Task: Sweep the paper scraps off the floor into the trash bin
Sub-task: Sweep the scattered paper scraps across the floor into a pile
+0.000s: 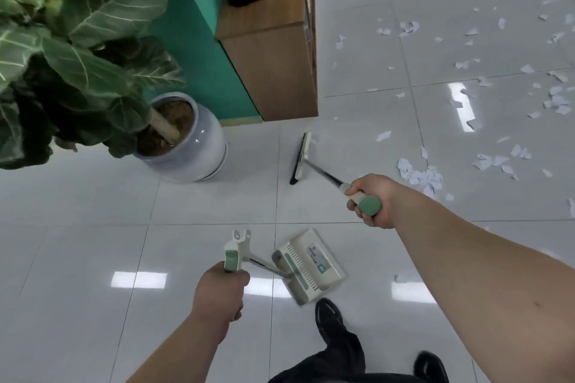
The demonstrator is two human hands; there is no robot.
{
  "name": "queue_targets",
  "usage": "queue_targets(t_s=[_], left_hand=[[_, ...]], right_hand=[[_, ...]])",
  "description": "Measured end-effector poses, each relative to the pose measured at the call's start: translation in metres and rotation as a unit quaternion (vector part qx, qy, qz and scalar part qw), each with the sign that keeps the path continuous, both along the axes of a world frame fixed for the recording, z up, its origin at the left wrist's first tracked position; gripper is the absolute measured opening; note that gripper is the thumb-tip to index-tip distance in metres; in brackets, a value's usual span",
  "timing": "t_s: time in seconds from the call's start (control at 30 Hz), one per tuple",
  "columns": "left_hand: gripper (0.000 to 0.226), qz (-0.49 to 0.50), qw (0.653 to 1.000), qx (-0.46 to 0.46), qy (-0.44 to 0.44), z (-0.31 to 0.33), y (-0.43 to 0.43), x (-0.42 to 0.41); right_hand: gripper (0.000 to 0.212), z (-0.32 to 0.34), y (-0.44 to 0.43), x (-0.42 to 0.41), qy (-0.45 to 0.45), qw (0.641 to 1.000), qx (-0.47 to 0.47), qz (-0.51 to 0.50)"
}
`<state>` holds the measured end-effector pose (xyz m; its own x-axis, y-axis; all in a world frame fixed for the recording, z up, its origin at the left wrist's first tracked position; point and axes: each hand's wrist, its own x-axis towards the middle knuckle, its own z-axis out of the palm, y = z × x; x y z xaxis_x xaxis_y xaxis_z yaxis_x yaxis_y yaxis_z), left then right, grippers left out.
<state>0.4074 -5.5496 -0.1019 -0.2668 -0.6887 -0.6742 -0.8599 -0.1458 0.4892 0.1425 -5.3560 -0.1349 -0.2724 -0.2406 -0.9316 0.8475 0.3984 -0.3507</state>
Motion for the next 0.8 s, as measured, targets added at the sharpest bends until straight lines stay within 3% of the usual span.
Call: queue_targets(t_s=[0.2, 0.47, 0.6, 0.8], left_hand=[[0.015, -0.061, 0.998, 0.015, -0.007, -0.002, -0.003, -0.048], [0.014, -0.127, 0.992, 0.005, 0.010, 0.011, 0.034, -0.084], [0.012, -0.165, 0.986, -0.029, -0.006, 0.016, 0.056, -0.085], [0.008, -0.202, 0.976, -0.080, -0.020, 0.021, 0.097, -0.086]], right_hand=[[0.019, 0.010, 0.060, 0.017, -0.046, 0.994, 0.028, -0.096], [0.029, 0.042, 0.185, 0.048, -0.029, 0.988, 0.098, -0.118], [0.022, 0.072, 0.233, 0.059, 0.019, 0.991, 0.113, -0.069], [0.039, 0.110, 0.322, 0.068, 0.049, 0.986, 0.136, 0.088]])
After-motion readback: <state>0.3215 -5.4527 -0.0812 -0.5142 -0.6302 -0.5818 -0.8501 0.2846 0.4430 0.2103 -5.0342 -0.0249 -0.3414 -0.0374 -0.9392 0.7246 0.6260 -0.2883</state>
